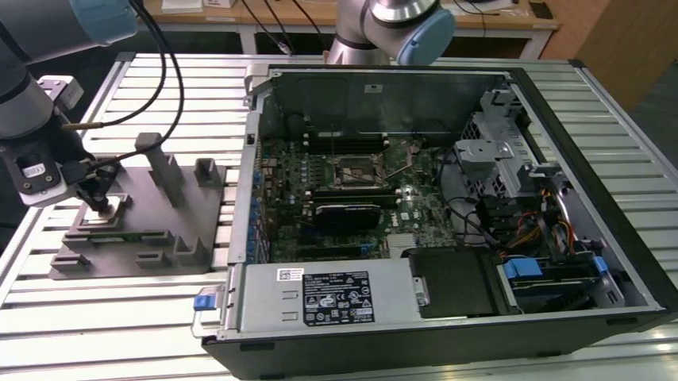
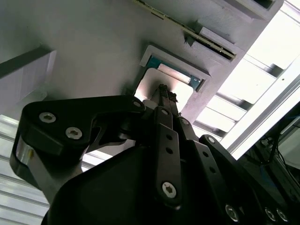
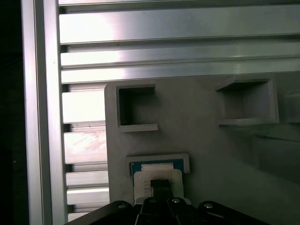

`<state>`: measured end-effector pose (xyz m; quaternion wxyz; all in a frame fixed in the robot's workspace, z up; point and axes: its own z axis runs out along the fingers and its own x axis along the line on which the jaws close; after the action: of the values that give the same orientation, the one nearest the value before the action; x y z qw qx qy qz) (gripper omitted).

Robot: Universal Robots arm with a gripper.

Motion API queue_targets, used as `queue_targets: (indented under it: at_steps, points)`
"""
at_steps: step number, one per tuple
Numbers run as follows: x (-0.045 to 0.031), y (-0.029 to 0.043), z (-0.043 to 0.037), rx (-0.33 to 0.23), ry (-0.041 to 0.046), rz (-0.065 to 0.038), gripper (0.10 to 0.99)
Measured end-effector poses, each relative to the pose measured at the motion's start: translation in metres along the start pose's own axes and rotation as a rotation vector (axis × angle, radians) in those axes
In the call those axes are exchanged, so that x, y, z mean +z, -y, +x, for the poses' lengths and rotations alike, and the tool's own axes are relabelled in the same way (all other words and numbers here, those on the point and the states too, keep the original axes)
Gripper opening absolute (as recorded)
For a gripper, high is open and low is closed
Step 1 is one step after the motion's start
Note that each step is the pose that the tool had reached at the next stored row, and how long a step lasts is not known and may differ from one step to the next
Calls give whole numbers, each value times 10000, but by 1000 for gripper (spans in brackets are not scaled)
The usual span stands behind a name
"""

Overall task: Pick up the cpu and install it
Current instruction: 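Pick up the cpu and move it towards the insertion slot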

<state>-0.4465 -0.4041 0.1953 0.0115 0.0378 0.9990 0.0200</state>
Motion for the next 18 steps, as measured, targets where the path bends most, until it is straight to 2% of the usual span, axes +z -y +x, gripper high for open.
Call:
queue_targets:
  at_steps: [5,6,7,8,11,12,14,15,17,18]
  points:
    - [0,0,0,0,0,3,106]
    - [0,0,0,-1,0,4,114]
    - [0,0,0,0,0,4,165]
    - [0,0,0,0,0,4,165]
    - [0,0,0,-1,0,6,349]
    - [0,0,0,-1,1,7,349]
    - [0,0,0,-1,1,8,467]
    - [0,0,0,-1,1,9,467]
    - [0,0,0,-1,1,10,584]
    - [1,0,0,-1,1,10,584]
